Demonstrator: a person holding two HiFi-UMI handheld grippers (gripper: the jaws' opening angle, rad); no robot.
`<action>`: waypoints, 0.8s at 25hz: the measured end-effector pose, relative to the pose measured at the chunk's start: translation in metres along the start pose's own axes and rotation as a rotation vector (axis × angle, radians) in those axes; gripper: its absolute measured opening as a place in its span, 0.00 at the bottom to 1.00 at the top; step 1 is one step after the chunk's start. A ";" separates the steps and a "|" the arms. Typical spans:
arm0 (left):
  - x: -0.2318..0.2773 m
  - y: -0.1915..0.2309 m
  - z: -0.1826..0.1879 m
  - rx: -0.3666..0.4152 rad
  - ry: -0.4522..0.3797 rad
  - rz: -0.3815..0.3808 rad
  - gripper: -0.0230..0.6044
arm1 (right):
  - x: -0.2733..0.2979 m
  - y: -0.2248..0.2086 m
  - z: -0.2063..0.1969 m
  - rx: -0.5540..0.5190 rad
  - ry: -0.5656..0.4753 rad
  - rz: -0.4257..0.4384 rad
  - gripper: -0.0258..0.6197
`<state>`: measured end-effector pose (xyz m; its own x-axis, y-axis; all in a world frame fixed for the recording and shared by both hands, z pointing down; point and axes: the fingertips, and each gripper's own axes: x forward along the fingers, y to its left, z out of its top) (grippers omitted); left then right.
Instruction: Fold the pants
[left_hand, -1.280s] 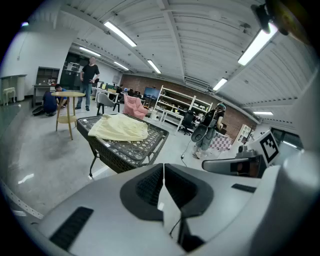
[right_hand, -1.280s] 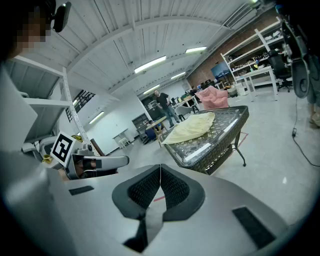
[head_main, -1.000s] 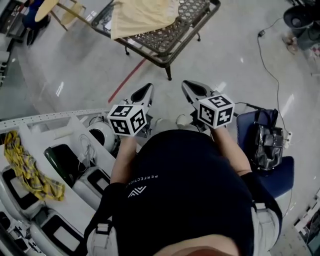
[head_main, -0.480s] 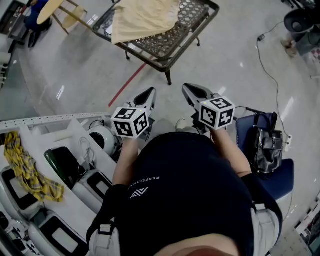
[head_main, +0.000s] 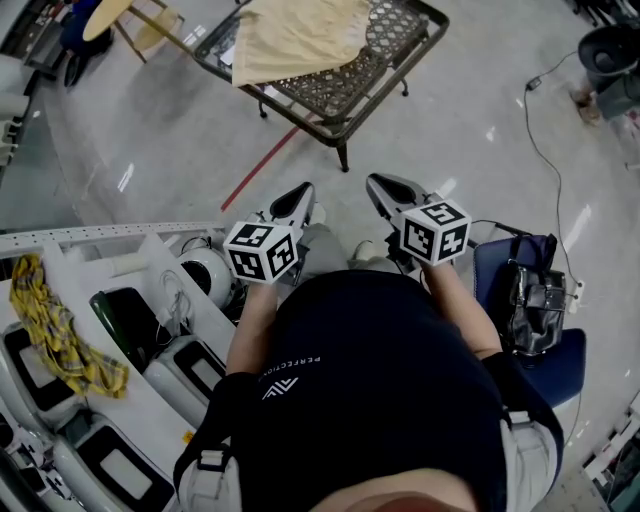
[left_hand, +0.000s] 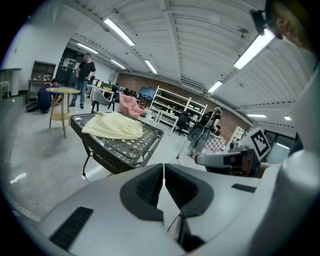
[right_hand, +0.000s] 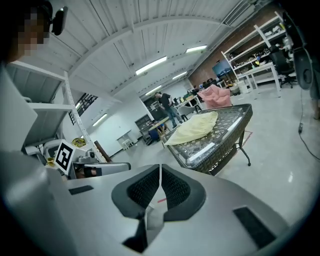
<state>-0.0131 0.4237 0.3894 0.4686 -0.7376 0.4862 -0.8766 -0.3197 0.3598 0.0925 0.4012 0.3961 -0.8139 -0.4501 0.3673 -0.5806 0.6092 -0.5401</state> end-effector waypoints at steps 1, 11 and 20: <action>0.000 0.003 0.000 0.005 0.004 0.002 0.06 | 0.002 0.000 0.000 0.008 0.001 0.001 0.10; 0.026 0.039 0.021 0.013 0.022 -0.038 0.06 | 0.036 -0.016 0.022 0.010 0.013 -0.043 0.10; 0.058 0.094 0.054 0.011 0.042 -0.038 0.07 | 0.090 -0.033 0.061 0.000 0.030 -0.060 0.10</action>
<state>-0.0748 0.3187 0.4079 0.5058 -0.6992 0.5053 -0.8589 -0.3536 0.3704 0.0395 0.3010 0.4008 -0.7779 -0.4658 0.4218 -0.6284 0.5819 -0.5163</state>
